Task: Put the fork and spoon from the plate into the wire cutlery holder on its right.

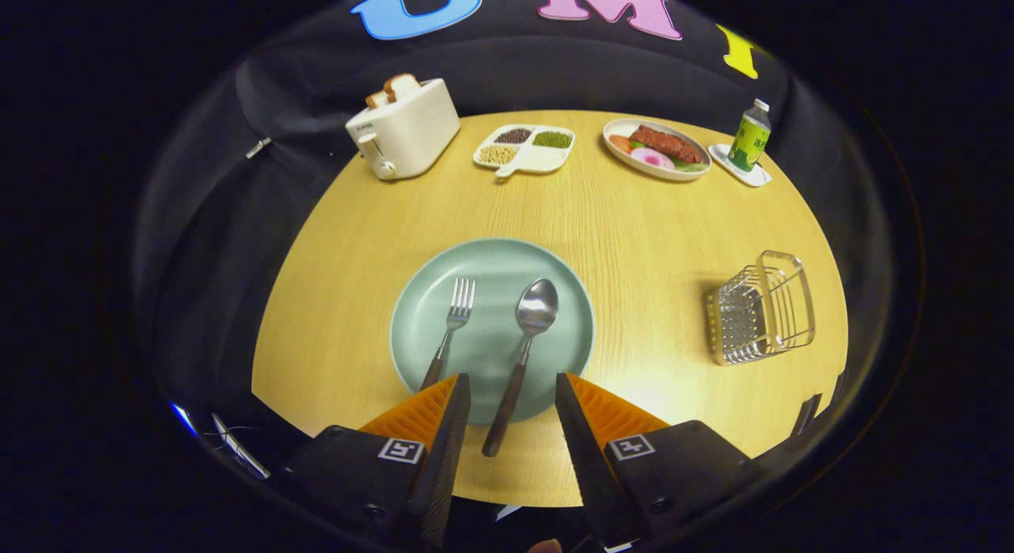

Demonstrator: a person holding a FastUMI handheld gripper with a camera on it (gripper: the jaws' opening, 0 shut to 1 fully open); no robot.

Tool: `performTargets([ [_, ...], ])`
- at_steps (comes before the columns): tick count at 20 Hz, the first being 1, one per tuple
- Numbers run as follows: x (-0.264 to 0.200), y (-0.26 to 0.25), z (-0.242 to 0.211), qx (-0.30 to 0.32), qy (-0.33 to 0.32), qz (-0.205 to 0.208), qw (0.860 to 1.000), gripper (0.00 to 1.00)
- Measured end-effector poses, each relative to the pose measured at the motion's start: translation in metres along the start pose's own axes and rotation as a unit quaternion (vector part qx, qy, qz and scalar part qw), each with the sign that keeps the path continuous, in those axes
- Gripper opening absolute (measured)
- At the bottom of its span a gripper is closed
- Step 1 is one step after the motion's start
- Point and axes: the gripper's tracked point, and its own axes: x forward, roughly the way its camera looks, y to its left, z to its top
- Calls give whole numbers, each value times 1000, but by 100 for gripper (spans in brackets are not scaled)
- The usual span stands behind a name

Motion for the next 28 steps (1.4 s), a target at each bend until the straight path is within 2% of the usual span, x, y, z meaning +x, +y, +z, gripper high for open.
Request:
performTargets([
  [5, 40, -3, -23, -17, 48, -37, 998, 69],
  [8, 55, -7, -25, 4, 56, -55, 997, 46],
  [10, 59, -8, -24, 11, 66, -55, 996, 41],
  [12, 59, -14, -22, 15, 64, -68, 996, 20],
  [14, 62, -14, -22, 4, 70, -56, 996, 10],
  [20, 29, -15, -10, 5, 53, -17, 998, 10],
  [26, -50, -53, 29, -12, 10, 37, 999, 10],
  [28, -82, -81, 45, -10, 1, 40, 999, 10],
])
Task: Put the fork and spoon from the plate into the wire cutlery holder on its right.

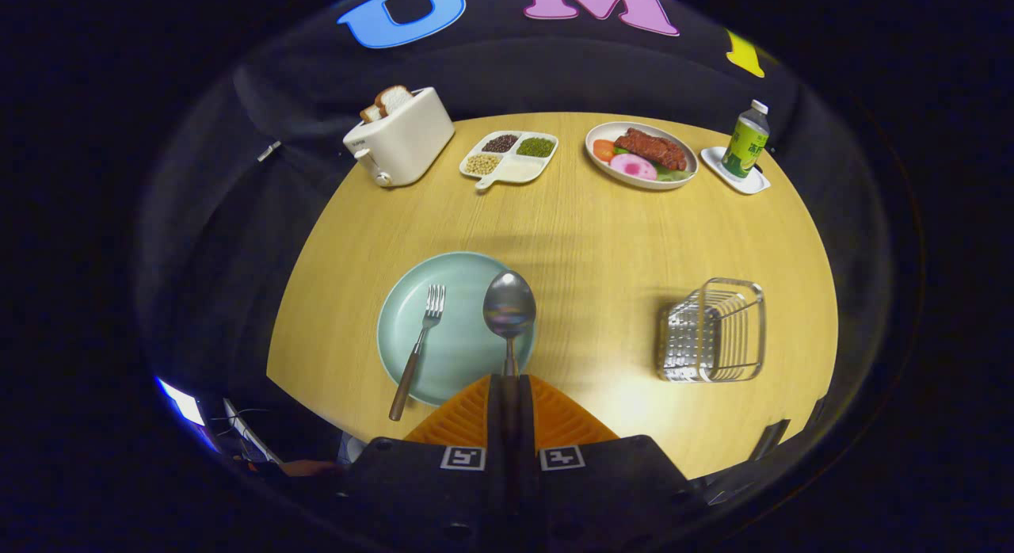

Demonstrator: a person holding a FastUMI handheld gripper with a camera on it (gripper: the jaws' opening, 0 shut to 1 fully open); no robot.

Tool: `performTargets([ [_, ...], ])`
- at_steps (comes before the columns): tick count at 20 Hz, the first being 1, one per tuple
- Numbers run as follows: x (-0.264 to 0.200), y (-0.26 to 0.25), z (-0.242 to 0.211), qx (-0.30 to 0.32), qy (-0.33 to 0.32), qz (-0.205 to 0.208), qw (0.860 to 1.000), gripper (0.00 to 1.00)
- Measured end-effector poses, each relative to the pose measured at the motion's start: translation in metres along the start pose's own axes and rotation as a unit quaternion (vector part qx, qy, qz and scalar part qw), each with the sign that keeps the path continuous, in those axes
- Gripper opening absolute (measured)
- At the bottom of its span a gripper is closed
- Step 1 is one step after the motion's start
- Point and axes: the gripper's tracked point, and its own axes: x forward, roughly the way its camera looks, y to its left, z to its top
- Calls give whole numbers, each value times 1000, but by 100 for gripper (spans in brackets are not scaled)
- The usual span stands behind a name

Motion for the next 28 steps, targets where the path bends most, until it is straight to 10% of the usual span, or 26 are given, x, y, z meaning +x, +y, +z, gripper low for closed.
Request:
performTargets([
  [7, -64, -123, -4, -25, 66, -48, 996, 10],
  [18, -15, -182, -23, 6, 231, -72, 970, 10],
  [28, -6, -177, 12, 16, 141, -102, 985, 19],
])
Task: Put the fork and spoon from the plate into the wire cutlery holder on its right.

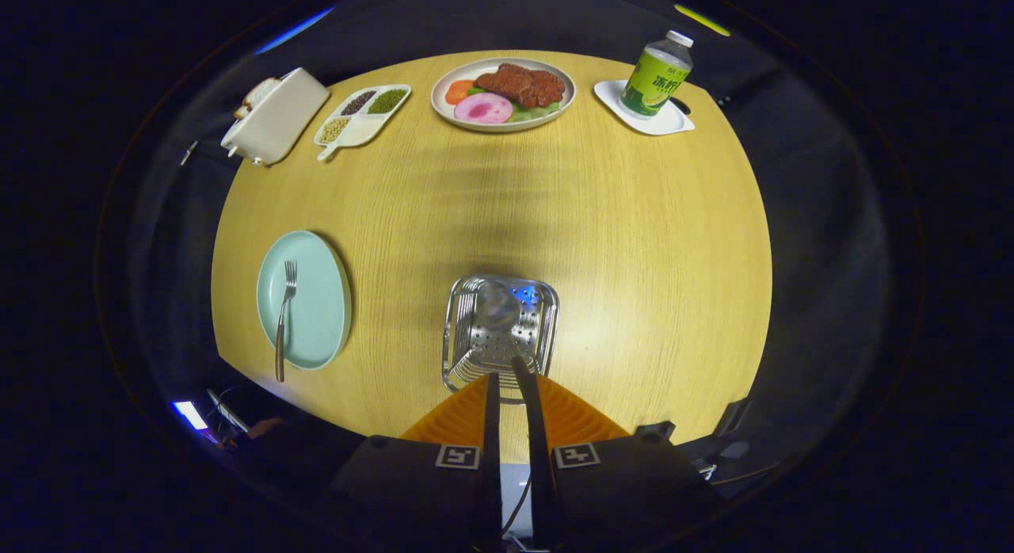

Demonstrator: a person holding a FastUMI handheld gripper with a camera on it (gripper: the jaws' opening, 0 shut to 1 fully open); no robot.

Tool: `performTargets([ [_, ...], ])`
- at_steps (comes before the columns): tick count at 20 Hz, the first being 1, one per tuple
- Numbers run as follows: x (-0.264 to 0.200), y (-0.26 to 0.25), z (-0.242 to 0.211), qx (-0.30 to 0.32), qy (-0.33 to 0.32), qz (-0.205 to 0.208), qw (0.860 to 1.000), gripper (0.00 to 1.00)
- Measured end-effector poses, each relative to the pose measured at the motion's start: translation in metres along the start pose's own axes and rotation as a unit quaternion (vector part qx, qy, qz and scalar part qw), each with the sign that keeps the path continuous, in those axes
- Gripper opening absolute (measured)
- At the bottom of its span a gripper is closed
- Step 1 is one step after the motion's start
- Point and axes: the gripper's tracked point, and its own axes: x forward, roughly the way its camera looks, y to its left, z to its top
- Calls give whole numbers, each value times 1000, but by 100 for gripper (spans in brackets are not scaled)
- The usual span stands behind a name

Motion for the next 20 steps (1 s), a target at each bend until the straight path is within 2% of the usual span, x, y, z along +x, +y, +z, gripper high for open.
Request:
performTargets([
  [4, -32, 21, 21, -25, -120, -21, 992, 19],
  [7, -51, 77, 22, -32, -173, 8, 984, 19],
  [10, -52, 150, 11, -38, -178, 66, 981, 19],
  [13, -37, 217, 1, -51, -169, 103, 979, 19],
  [16, -15, 271, -15, -56, -152, 127, 979, 20],
  [20, 23, 307, -31, -71, -130, 120, 982, 19],
])
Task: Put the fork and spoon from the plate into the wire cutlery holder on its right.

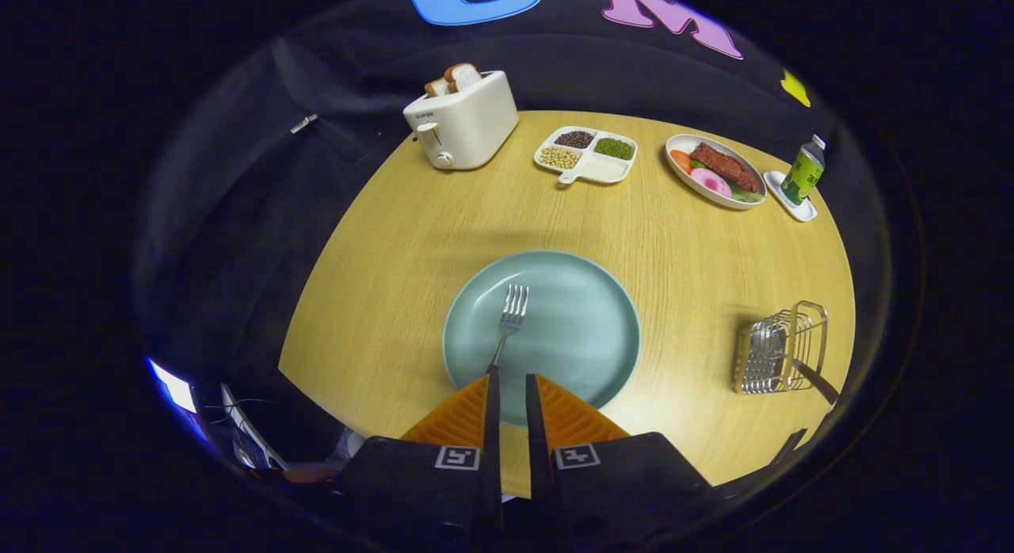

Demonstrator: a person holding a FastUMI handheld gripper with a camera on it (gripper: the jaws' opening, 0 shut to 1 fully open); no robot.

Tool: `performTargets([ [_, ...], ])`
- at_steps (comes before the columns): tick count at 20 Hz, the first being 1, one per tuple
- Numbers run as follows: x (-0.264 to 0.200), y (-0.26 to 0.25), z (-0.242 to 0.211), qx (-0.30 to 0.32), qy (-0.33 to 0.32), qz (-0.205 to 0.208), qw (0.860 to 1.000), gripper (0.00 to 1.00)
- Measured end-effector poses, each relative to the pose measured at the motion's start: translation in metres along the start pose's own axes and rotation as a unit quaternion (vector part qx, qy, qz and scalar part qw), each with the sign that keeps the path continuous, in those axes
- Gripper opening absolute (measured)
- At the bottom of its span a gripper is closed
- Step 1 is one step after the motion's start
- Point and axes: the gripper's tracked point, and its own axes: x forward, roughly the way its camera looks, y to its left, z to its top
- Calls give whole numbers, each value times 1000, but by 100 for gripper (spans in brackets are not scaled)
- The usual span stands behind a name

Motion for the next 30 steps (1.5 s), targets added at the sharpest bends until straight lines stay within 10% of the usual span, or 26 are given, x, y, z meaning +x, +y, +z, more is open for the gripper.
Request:
performTargets([
  [23, 90, 5, -49, 23, 111, -47, 992, 23],
  [30, 74, 2, -45, -3, 117, -2, 993, 8],
])
